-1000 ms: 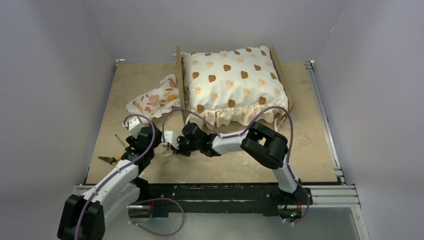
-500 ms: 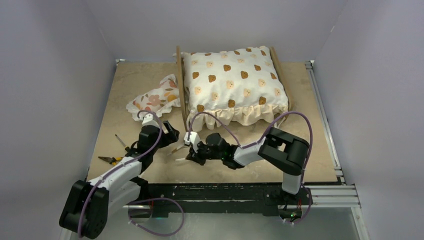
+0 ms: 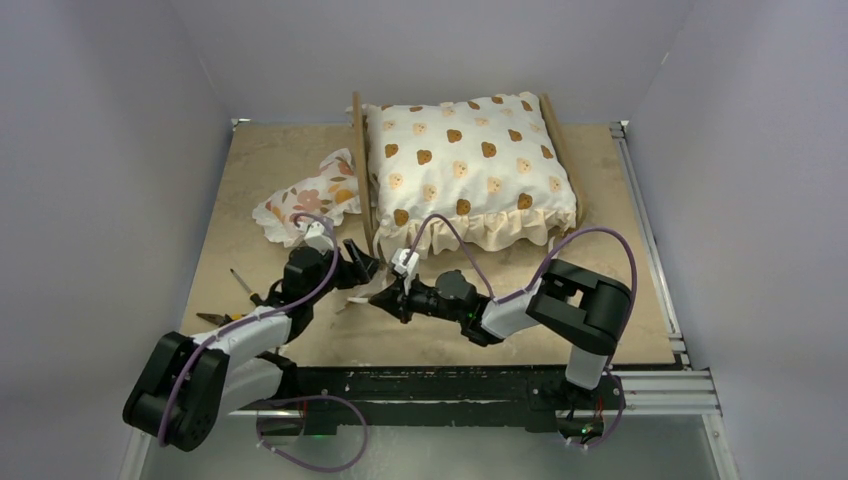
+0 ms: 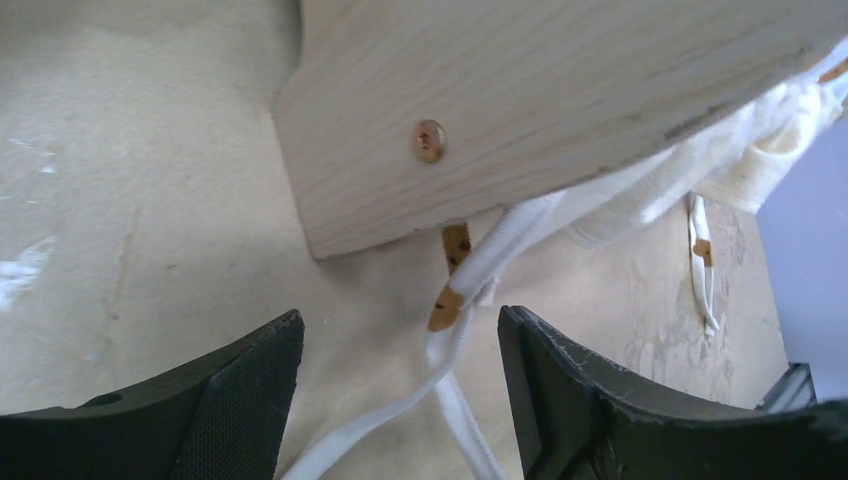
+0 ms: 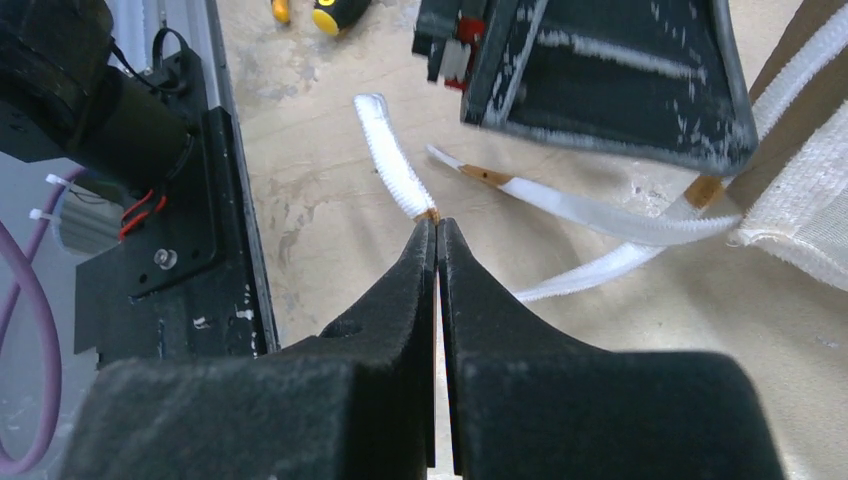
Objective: Set up the pet bed
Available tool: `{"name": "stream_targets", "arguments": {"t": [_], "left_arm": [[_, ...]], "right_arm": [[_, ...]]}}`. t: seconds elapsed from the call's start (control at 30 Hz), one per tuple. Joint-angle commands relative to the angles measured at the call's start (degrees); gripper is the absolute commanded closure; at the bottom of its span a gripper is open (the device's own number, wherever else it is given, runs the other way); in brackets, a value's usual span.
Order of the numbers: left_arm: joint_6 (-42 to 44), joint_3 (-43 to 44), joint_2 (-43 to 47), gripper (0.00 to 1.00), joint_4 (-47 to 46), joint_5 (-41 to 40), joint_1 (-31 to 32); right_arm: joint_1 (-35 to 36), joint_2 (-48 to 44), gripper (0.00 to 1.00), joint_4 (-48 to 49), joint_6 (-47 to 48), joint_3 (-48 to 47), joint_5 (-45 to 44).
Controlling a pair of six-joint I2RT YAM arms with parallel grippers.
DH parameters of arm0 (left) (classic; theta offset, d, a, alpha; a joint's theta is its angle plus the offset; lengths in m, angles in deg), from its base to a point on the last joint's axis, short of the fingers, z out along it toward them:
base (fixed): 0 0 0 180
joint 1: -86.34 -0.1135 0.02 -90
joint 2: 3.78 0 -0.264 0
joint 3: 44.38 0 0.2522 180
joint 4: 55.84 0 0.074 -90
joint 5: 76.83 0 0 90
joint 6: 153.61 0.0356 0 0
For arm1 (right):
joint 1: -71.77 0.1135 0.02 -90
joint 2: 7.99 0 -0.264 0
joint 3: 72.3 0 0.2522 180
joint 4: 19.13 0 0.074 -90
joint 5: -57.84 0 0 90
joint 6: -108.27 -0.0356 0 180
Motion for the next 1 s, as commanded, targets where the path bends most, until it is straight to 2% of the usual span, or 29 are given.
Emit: {"name": "stream_targets", "arguments": {"t": [0.0,0.13,0.27,0.4,0.5,0.77,0.97], "left_arm": [[-0.6,1.8,-2.8,0.31,-5.5,-0.5,3.1],[-0.8,2.6,-5.6,0.37,-7.0,-2.7,5.6],[-1.5,2.5,-8.0,0.53,-9.9,-3.9,6.9],[-2.4,2.3,-10.1,0.78,-13.4,-3.9,7.7],[-2.5,1.6,-10.9,1.0,-15.6,-3.6,7.8],[-3.7,-2.4,-9.4,1.0,-17.0,-5.0,7.8],[-4.2,-3.8,-7.8,1.0,-16.4,-5.8,7.8]], "right_arm": [[-0.2,-0.3,1.0,5.6,-1.5,0.6,-1.2],[-0.2,-1.0,1.0,6.0,-1.7,1.2,-1.7],[-0.2,-1.5,1.0,6.1,-2.0,1.6,-2.1],[-0.3,-1.9,1.0,6.3,-3.0,2.4,-4.0],[-0.4,-2.4,1.0,6.4,-4.5,3.3,-7.3],[-2.8,-3.2,1.0,4.9,-9.4,4.1,-13.9],[-4.2,-3.2,1.0,-0.6,-10.2,1.8,-17.0]]}}
